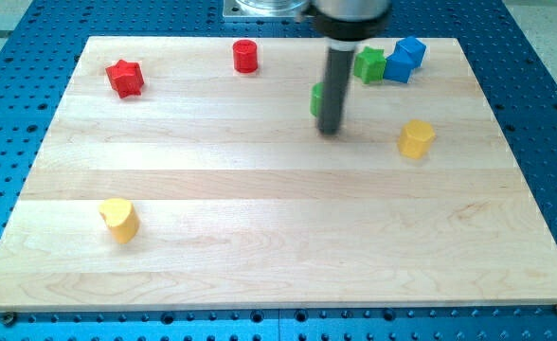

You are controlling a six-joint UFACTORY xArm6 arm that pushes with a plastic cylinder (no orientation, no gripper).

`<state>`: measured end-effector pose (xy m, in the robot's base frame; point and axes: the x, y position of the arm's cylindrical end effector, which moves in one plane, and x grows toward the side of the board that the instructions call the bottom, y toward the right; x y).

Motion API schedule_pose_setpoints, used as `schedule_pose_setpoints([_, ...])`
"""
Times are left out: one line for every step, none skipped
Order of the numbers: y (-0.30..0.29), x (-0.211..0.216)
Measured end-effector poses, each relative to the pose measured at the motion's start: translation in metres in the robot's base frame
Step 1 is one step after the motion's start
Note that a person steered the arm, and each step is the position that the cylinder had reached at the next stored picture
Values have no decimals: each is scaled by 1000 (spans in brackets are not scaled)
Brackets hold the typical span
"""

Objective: Move the green circle into the green star

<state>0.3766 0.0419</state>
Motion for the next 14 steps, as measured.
schedule_pose_setpoints([-11,-43])
schedule_pose_setpoints([48,-51])
schedule_pose_setpoints([-7,-28])
schedule_pose_setpoints([28,-9])
schedule_pose_setpoints([98,-13])
schedule_pose_setpoints([115,-33])
schedule_pose_setpoints([155,-12])
schedule_pose_setpoints([175,-23])
schedule_pose_setpoints([125,-56])
schedule_pose_setpoints([105,-59])
schedule_pose_setpoints([94,-30])
schedule_pose_setpoints([28,-10])
schedule_pose_setpoints([24,-10])
schedule_pose_setpoints([24,-10])
